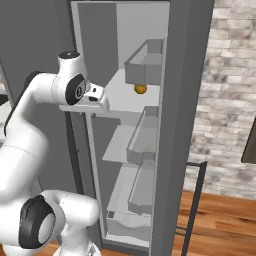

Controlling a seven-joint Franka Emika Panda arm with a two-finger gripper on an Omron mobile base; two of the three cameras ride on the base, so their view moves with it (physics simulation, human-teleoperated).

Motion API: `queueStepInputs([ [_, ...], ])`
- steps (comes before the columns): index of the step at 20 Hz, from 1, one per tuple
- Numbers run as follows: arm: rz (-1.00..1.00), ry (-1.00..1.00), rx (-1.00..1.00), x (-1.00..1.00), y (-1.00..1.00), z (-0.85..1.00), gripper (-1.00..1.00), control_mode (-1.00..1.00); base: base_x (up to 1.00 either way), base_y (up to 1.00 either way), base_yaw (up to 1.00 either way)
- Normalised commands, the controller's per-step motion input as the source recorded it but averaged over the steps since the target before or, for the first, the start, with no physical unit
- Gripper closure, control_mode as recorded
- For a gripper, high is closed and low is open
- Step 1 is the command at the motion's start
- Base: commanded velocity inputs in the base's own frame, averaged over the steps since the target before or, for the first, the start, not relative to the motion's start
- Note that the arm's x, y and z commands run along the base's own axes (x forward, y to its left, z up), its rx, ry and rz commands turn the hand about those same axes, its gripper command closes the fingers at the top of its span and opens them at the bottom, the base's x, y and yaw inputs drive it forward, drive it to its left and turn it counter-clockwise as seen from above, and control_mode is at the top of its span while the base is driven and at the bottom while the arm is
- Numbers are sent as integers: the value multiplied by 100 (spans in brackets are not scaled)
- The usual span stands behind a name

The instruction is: Place the cold items (orange and lemon wedge) from the fridge in one tupperware on the dining counter. Place the warm items (kebab skewer and hot dog) in the stove area in another tupperware.

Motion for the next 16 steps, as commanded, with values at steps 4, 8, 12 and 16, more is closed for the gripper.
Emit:
queueStepInputs([
  [4, -1, -14, 0, -34, -19, -8, -100, -100, 0, 0, 0],
  [8, -12, -9, 0, -57, -72, -31, -100, -100, 0, 0, 0],
  [12, -17, 0, 0, -20, -48, -28, -100, -100, 0, 0, 0],
  [16, -16, 2, 0, 36, -4, -52, -100, -100, 0, 0, 0],
])
